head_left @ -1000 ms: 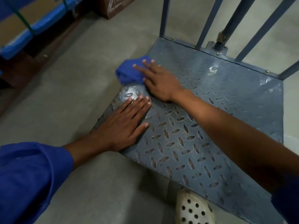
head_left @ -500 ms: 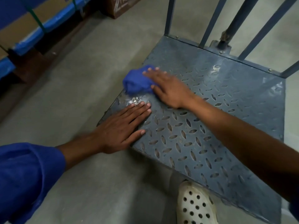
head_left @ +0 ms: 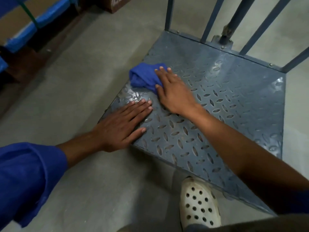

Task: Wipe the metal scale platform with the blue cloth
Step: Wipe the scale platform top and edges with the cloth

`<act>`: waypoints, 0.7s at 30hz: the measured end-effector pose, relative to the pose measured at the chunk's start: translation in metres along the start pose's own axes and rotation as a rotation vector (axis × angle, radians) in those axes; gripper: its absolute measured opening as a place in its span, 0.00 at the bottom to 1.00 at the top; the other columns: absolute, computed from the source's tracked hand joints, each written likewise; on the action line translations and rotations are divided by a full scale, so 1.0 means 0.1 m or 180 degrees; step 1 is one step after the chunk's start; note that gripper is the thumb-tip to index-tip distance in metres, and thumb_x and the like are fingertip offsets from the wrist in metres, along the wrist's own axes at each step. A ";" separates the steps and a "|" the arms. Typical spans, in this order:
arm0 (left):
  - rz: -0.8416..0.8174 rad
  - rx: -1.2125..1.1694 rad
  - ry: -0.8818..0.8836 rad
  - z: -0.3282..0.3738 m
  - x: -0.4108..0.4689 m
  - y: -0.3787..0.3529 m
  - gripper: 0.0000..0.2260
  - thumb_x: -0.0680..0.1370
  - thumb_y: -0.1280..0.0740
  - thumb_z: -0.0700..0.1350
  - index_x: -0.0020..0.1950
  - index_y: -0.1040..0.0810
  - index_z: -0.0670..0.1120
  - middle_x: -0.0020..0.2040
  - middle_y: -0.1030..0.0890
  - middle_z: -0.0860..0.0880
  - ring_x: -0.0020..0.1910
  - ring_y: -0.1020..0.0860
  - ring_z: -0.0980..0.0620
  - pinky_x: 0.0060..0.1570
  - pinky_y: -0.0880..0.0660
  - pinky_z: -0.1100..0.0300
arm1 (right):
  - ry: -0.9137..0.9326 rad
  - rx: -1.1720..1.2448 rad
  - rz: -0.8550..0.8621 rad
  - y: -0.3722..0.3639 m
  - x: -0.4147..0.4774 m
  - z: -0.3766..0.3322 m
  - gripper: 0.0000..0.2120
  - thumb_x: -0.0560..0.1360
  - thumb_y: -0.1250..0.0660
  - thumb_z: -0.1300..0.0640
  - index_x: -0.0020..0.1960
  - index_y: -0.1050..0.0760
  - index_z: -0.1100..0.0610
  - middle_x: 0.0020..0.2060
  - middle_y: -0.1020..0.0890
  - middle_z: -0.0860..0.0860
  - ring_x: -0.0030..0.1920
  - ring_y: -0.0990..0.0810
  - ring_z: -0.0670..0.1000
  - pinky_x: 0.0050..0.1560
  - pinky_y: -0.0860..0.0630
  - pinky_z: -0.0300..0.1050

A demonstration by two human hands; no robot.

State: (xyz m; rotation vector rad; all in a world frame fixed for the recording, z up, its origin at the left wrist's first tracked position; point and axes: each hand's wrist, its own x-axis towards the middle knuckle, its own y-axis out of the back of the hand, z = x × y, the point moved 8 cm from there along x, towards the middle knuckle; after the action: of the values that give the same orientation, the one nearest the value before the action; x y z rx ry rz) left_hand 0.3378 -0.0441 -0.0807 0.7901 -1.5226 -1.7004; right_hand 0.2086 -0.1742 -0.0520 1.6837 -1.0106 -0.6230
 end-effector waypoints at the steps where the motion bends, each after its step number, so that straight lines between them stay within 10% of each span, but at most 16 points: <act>1: 0.0017 -0.0009 -0.0015 0.00 0.00 0.01 0.31 0.88 0.53 0.60 0.87 0.49 0.44 0.88 0.49 0.46 0.87 0.53 0.50 0.85 0.48 0.46 | -0.0184 -0.0033 0.0047 0.07 -0.12 0.21 0.28 0.86 0.49 0.46 0.84 0.45 0.54 0.84 0.43 0.54 0.84 0.46 0.57 0.83 0.45 0.56; 10: 0.0082 -0.0076 0.0331 0.02 0.20 -0.04 0.33 0.87 0.54 0.61 0.87 0.52 0.44 0.88 0.52 0.46 0.87 0.58 0.51 0.85 0.55 0.49 | -0.2075 -0.0244 0.0781 0.61 -1.31 1.73 0.33 0.84 0.53 0.44 0.84 0.50 0.57 0.83 0.44 0.61 0.83 0.46 0.65 0.81 0.44 0.64; 21: 0.0282 -0.0334 0.0872 0.25 0.70 -0.08 0.39 0.84 0.55 0.64 0.85 0.45 0.36 0.85 0.44 0.36 0.86 0.48 0.41 0.85 0.54 0.46 | -0.0622 -0.0139 0.0394 0.18 -0.85 0.54 0.26 0.86 0.48 0.48 0.83 0.49 0.38 0.84 0.43 0.54 0.84 0.48 0.59 0.83 0.44 0.57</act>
State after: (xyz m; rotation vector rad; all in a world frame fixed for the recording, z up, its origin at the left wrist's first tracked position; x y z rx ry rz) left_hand 0.2769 -0.0872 -0.0850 0.8491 -1.2537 -1.5243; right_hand 0.1160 -0.1308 -0.0594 1.5307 -1.2215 -0.7328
